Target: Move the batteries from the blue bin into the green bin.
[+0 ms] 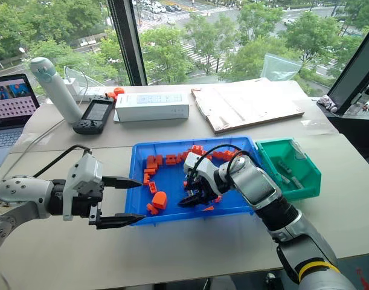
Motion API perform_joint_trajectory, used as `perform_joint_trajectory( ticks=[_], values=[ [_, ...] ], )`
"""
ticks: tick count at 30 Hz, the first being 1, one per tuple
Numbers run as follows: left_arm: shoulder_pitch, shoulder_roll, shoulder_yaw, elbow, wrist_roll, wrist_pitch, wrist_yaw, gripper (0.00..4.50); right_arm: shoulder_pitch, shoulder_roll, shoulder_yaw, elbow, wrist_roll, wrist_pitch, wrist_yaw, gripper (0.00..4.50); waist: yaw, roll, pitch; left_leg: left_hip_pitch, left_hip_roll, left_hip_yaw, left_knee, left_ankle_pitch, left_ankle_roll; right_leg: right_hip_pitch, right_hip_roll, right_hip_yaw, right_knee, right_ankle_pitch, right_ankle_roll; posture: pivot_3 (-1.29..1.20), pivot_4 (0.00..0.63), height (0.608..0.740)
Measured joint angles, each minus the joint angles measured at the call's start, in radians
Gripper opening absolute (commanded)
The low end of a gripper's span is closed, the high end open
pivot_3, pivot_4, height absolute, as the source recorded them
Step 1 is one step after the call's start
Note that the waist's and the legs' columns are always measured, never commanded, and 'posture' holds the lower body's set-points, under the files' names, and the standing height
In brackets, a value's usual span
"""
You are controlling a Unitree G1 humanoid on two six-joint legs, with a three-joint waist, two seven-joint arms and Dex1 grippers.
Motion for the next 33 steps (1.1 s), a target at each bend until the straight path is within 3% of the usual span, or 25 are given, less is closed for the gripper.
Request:
perform_joint_trajectory(
  ticks=[12, 24, 29, 33],
  values=[
    [0.001, 0.004, 0.000, 0.006, 0.028, 0.001, 0.011, 4.50, 0.002, -0.033, 0.064, 0.008, -0.069, -0.087, -0.043, 3.41, 0.001, -0.003, -0.002, 0.001, 0.000, 0.000, 0.000, -0.001, -0.002, 0.001, 0.000, 0.000, 0.000, 0.000, 0.000, 0.00, 0.150, 0.740],
    [-0.007, 0.004, -0.004, 0.008, 0.036, 0.001, 0.010, 4.50, -0.012, -0.160, 0.107, -0.013, -0.111, -0.135, 0.064, 3.41, 0.002, -0.004, -0.003, 0.002, 0.000, 0.000, 0.000, -0.001, -0.002, 0.001, 0.000, 0.000, -0.001, 0.000, 0.000, 0.00, 0.150, 0.740],
    [-0.007, 0.003, -0.008, 0.007, 0.036, 0.001, 0.011, 4.50, -0.012, -0.165, 0.114, -0.017, -0.133, -0.142, 0.074, 3.41, 0.000, -0.006, -0.004, 0.002, 0.001, 0.000, 0.000, -0.002, -0.003, 0.001, 0.000, 0.000, 0.000, 0.000, 0.000, 0.00, 0.150, 0.740],
    [-0.007, 0.003, -0.008, 0.007, 0.036, 0.001, 0.011, 4.50, -0.013, -0.134, 0.106, 0.015, -0.153, -0.154, 0.054, 2.26, 0.000, -0.010, -0.007, 0.004, 0.001, 0.000, 0.000, -0.003, -0.004, 0.001, 0.000, 0.000, -0.001, 0.000, 0.000, 0.00, 0.150, 0.740]
  ],
)
